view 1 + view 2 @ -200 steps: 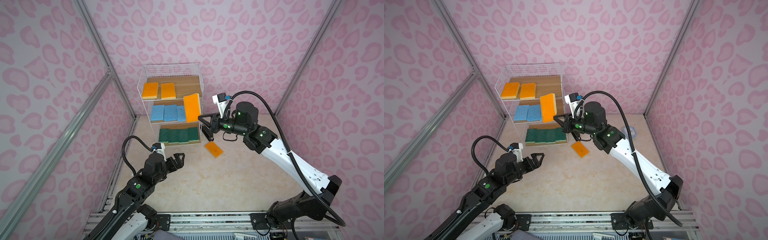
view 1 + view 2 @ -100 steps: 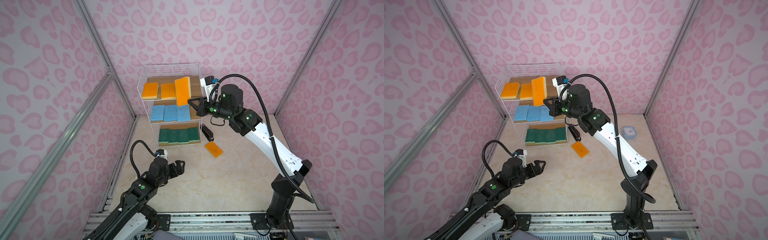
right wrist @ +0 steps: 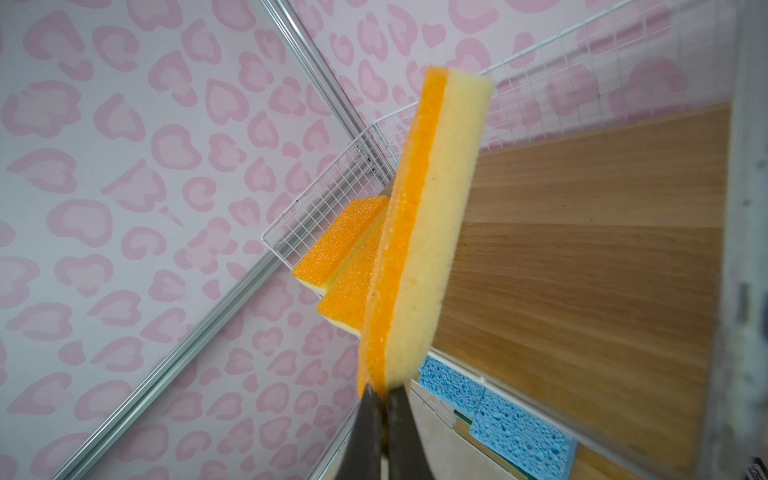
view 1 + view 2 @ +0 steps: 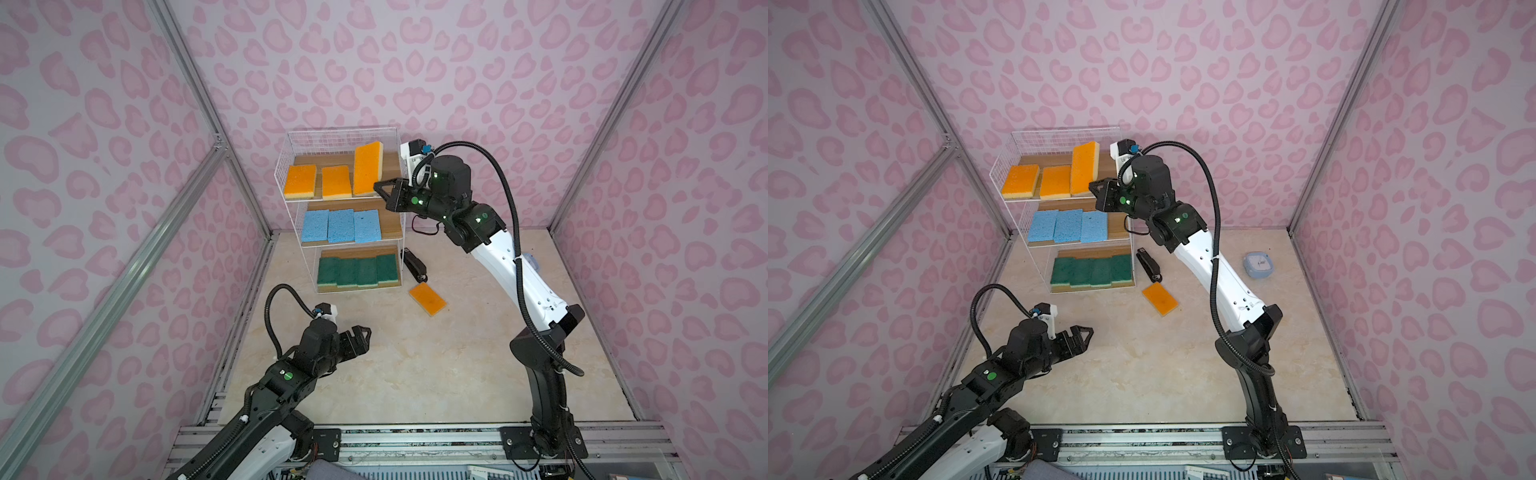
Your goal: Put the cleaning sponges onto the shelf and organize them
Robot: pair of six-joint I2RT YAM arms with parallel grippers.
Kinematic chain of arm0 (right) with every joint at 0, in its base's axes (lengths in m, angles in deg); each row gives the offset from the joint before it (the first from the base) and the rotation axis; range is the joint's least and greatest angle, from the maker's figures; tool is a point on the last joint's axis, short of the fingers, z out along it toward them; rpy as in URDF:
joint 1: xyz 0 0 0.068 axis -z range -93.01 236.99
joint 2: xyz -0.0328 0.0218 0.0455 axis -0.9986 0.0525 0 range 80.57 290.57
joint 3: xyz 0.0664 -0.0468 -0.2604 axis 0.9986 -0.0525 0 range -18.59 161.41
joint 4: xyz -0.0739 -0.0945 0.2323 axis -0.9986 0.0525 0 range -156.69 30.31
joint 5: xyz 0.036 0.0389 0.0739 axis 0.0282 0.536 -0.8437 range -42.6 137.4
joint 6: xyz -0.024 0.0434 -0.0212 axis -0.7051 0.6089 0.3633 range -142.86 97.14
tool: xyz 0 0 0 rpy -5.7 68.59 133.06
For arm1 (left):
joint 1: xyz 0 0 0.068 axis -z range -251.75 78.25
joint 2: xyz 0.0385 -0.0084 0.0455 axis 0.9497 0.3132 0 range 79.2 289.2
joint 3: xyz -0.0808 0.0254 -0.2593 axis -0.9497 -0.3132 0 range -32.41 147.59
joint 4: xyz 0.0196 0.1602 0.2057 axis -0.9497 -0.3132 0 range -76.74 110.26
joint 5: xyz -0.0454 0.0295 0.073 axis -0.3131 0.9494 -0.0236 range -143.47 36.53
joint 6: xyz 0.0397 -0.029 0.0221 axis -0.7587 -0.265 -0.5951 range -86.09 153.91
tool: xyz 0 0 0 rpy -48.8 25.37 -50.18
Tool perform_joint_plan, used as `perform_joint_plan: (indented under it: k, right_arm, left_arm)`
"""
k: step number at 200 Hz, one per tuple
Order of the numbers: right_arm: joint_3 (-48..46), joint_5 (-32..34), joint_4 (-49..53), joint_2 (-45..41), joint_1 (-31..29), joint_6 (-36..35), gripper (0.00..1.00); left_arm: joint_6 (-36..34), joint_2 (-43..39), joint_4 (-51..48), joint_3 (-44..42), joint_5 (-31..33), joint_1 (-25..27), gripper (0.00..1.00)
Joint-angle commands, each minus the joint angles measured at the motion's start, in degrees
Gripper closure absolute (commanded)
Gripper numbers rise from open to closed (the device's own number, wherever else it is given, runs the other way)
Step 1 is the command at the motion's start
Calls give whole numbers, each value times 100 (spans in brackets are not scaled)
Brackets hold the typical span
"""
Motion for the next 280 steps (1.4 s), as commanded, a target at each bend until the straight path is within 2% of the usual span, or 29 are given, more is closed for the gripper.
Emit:
perform_joint_plan:
  k: [1,54,86,136,178,216,263,280]
  right_arm:
    - [43,-264,-209,134,26,251,98]
    - [389,-470,-181,476,95,380,95]
    - [397,-641,-357,558,143,503,88]
    - [435,-612,-314,563,163,474,58]
    - [230,-543,-291,406,167,396,41]
    - [-652,-276,-646,-84,119,268,26]
    - [-866,-234,-737,-189,105,316,27]
    - [-896,-251,-803,-183,94,359,37]
  left_arm:
    - [-82,16,195,-2,-53,-7,6]
    - [-116,78,138,4,-32,-7,5]
    - [-120,43,127,1,-19,-5,5]
    - [-104,34,91,31,-17,-7,5]
    - [-79,16,70,66,-19,-7,5]
    - [-58,-10,70,40,-28,-6,5]
    - [-44,-45,55,38,-19,-5,5]
    - [-42,-54,54,29,-4,0,5]
